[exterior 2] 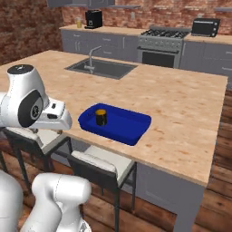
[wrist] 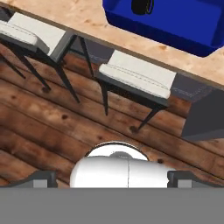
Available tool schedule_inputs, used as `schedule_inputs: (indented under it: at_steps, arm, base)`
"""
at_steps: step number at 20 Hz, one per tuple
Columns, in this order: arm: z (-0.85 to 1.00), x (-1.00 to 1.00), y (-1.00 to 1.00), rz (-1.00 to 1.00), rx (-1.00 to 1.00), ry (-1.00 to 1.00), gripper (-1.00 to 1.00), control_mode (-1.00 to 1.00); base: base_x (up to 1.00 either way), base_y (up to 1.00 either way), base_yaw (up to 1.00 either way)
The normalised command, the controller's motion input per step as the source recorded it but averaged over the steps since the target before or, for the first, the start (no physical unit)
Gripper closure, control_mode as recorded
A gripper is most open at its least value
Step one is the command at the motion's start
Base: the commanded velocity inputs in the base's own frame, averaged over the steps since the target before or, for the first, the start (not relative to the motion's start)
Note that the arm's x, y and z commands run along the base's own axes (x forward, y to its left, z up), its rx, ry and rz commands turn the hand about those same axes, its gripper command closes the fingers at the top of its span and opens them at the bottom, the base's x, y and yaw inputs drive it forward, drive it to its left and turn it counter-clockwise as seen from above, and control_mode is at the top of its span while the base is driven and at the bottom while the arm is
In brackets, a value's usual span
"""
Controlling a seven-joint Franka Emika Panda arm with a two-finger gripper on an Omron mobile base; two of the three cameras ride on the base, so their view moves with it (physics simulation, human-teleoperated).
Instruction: There is a tray on the dining counter. Grab the cup, mug, and pitcher and place them on the tray. The pitcher may be placed next to the tray if it cannot fit the tray.
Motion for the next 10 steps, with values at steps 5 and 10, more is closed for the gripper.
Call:
schedule_inputs:
  at_steps: [5,10]
  arm:
    - [0.0,0.0,0.0,0.0,0.0,0.0,-1.0,1.0]
    - [0.0,0.0,0.0,0.0,0.0,0.0,-1.0,1.0]
  base:
    - [-0.71,1.0,-0.38]
    - [-0.09,1.0,-0.41]
